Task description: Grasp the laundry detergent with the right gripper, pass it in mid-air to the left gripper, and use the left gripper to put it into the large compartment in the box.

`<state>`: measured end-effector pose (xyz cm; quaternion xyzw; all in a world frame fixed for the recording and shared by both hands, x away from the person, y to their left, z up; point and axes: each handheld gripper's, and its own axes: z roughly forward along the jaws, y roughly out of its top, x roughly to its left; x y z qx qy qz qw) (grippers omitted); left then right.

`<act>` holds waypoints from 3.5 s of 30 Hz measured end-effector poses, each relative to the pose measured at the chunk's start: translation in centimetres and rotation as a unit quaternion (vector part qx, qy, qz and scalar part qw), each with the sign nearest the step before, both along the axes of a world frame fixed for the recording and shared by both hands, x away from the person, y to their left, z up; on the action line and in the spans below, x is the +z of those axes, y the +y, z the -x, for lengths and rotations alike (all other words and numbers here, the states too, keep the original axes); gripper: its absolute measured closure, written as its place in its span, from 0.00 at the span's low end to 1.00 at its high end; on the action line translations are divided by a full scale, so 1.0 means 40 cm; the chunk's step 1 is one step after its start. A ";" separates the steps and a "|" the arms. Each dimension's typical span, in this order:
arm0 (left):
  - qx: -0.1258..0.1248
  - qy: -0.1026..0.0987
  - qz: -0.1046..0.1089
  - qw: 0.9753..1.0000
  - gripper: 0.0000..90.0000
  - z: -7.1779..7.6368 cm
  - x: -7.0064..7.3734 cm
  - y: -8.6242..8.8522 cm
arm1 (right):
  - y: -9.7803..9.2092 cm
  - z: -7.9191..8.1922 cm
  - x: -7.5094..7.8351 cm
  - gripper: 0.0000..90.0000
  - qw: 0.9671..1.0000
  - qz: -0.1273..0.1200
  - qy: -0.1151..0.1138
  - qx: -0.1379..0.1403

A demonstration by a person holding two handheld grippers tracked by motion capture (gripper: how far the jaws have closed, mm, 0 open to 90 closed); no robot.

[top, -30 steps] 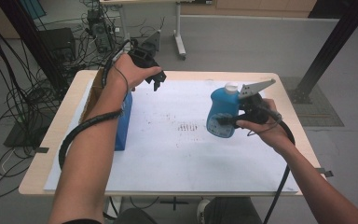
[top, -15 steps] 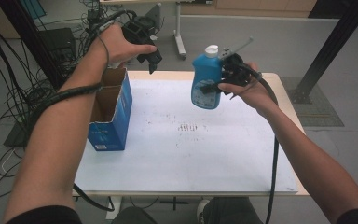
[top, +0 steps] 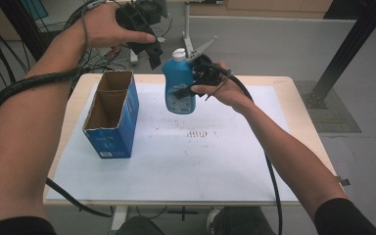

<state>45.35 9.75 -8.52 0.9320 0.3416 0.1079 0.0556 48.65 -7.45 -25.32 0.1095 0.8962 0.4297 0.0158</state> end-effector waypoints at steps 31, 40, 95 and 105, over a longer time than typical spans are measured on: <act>-0.105 0.081 -0.030 0.991 0.05 0.084 -0.108 -0.051 | 0.087 0.102 -0.061 0.49 0.993 -0.012 -0.027 0.118; -0.116 0.085 -0.041 0.989 0.05 0.088 -0.129 -0.076 | 0.073 0.122 -0.040 0.49 0.991 -0.030 -0.037 0.129; -0.147 0.094 -0.019 0.984 0.05 0.092 -0.156 -0.114 | 0.054 0.151 -0.022 0.49 0.986 -0.046 -0.045 0.151; -0.151 0.092 -0.016 0.984 0.05 0.093 -0.154 -0.120 | 0.049 0.150 -0.020 0.49 0.986 -0.047 -0.049 0.151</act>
